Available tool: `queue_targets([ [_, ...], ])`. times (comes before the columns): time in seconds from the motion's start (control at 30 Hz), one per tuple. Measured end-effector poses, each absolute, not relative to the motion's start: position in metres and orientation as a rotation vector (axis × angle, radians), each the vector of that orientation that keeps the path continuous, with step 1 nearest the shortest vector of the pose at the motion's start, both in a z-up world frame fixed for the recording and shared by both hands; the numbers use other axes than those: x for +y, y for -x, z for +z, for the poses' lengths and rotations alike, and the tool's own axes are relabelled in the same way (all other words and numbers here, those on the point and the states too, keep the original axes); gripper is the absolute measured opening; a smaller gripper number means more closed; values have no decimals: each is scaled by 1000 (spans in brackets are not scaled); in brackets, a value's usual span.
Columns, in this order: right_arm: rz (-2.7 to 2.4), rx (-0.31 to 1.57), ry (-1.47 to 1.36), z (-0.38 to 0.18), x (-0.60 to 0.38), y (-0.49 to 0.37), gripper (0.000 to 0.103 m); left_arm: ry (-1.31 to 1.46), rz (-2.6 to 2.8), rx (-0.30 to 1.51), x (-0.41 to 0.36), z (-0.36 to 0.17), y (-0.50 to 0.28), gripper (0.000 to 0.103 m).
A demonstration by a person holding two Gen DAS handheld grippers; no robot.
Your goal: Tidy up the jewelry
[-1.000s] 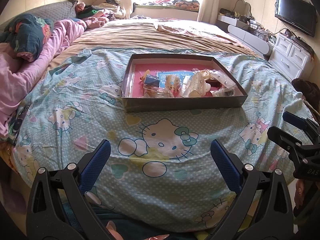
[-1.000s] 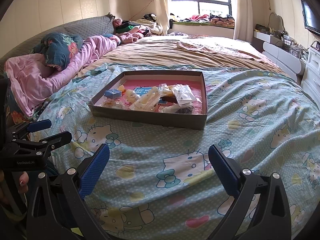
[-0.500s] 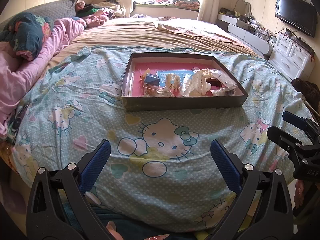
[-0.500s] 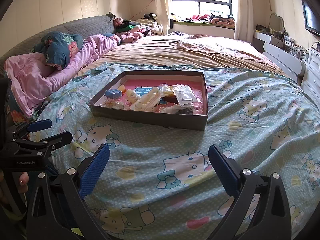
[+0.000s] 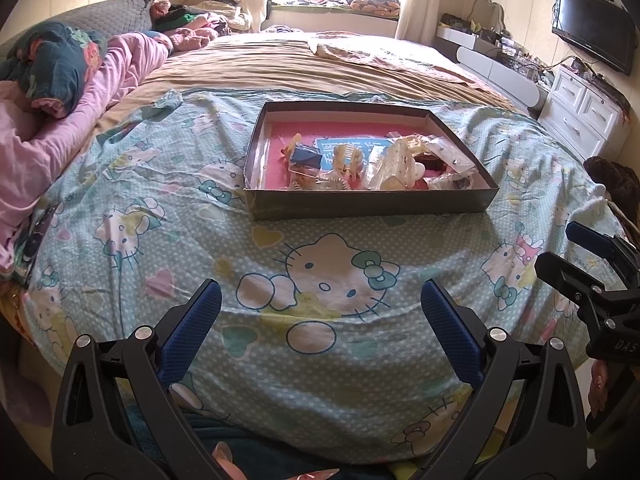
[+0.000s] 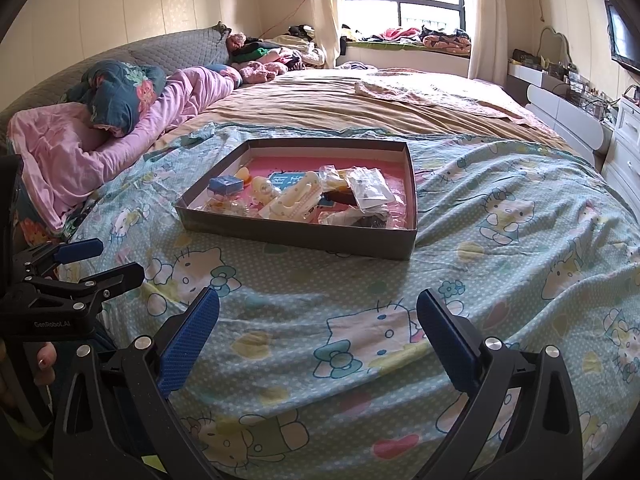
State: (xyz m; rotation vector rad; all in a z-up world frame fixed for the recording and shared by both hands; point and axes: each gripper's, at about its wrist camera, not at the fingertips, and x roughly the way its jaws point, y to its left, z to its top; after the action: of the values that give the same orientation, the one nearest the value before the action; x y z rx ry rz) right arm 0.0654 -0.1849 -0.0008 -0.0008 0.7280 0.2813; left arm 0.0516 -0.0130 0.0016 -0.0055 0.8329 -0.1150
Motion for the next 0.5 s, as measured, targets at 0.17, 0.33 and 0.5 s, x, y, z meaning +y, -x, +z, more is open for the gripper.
queue_targets([
  [0.17,279,730,3,-1,-184,-66,98,8,-127,826,-13,0,-51,93],
  [0.33,259,747,0,-9,-191,-74,98,0,-137,823,-13,-4,-52,93],
  [0.5,214,759,2,-17,-200,-83,98,20,-132,838,-11,-5,-56,93],
])
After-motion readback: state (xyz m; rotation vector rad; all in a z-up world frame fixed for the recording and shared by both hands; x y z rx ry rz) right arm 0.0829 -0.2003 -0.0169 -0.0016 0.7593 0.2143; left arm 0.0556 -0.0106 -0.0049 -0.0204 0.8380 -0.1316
